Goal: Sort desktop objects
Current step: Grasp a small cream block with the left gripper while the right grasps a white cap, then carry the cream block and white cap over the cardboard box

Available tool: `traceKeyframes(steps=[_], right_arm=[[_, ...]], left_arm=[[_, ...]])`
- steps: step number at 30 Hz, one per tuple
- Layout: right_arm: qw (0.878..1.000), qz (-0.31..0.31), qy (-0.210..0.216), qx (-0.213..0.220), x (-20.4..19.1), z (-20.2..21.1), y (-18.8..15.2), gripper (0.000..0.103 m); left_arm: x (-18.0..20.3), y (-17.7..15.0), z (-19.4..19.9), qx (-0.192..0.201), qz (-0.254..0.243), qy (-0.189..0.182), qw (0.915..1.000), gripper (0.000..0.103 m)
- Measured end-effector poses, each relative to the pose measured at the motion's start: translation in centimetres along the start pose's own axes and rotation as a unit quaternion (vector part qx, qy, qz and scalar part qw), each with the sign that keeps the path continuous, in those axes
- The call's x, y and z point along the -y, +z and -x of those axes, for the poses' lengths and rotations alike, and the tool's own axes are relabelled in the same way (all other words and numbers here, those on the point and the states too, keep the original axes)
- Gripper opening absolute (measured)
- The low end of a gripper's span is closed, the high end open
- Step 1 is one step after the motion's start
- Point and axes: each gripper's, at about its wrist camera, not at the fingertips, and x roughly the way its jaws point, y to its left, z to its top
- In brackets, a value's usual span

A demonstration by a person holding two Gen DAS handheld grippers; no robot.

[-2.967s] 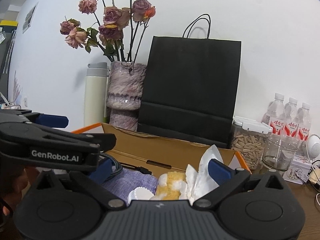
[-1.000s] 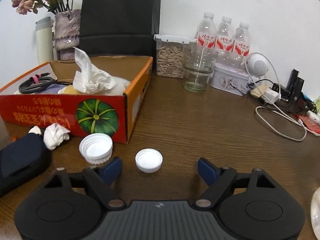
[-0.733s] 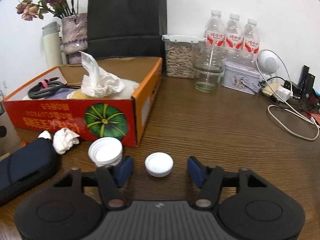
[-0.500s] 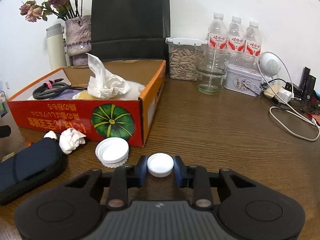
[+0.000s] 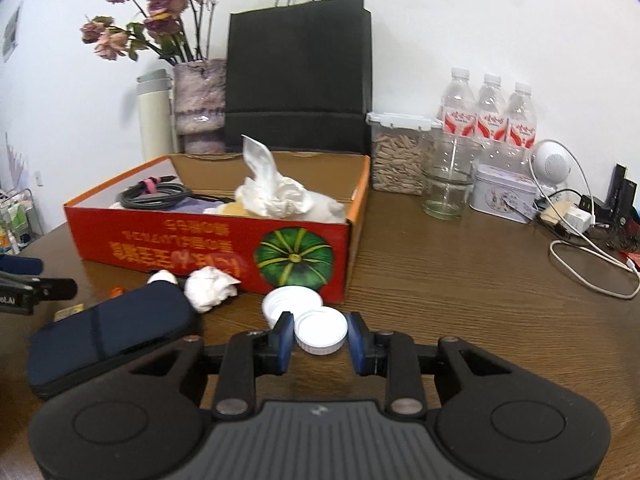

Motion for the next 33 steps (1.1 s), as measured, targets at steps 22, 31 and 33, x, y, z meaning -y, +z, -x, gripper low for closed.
traceKeyframes(steps=[22,31,33], right_arm=[[1.0,0.011,0.021,0.002,-1.3,1.0,-0.4,0.028],[1.0,0.012,0.021,0.012,-2.1,1.6,-0.4,0.027],[1.0,0.012,0.023,0.015,-2.6,1.9,-0.4,0.027]], left_arm=[[2.5,-1.3,-0.1,-0.027,-0.056,-0.087,0.9943,0.051],[4.6,-1.7,0.6,-0.012,-0.089,-0.098,0.9912,0.012],[4.7,-1.7,0.6,-0.012,-0.085,-0.094,0.9919,0.012]])
